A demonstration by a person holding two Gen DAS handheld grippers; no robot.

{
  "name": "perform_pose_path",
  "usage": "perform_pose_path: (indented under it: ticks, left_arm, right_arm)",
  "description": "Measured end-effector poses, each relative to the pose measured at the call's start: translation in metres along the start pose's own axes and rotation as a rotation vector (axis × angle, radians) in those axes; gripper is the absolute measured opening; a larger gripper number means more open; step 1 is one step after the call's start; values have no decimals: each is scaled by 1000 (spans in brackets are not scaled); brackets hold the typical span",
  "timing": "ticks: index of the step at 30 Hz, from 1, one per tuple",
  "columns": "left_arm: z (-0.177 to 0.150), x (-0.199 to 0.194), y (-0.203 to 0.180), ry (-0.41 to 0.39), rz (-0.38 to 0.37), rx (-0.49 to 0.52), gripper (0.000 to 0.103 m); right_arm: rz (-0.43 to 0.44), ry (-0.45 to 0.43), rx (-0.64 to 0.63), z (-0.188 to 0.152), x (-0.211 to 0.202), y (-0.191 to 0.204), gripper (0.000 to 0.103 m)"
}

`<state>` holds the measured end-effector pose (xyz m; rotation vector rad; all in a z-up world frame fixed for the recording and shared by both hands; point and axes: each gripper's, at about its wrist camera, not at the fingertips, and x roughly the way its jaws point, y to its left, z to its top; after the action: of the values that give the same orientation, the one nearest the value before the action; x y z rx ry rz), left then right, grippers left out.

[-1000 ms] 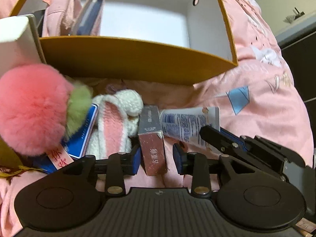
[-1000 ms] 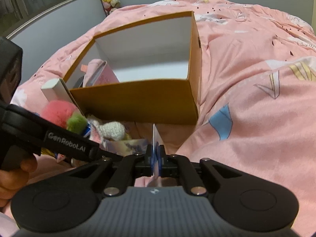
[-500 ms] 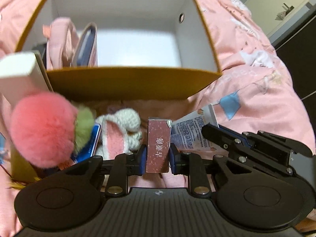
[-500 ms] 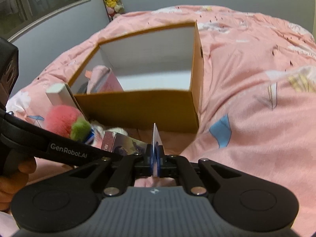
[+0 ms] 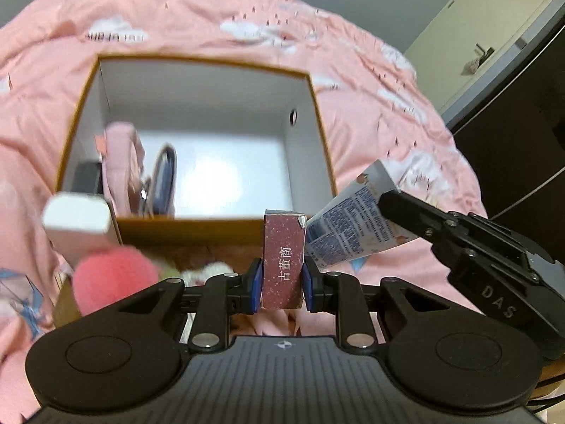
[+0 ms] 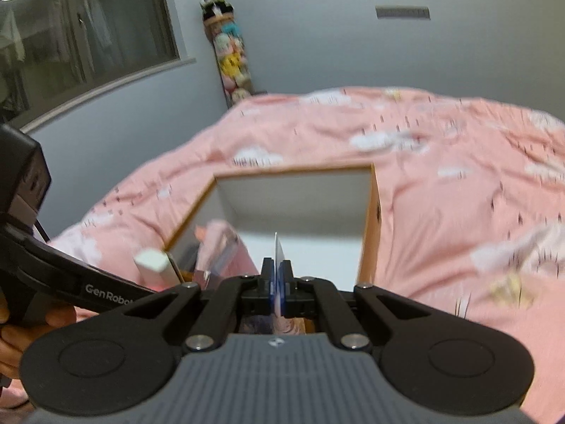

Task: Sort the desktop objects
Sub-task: 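Lift the photo card box with the left gripper while the right gripper carries the lotion tube toward the box, then lower the photo card box into the box with the left gripper while the right gripper lowers the lotion tube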

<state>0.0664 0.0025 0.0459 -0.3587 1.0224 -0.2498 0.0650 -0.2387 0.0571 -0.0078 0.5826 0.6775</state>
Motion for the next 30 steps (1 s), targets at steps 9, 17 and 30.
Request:
perform_pose_path:
  ticks: [9,17,30]
  left_arm:
    - [37,-4,9,-82,31,-20,26]
    - [58,39,28,-14,112,-49,26]
    - [54,89,44,92,169,-60,26]
  right_arm:
    - [5,-78,-49,33,20,9,2]
    - [-10,-13,16,30,72,5,2]
    - [-20,139,92,0,125,-10,2]
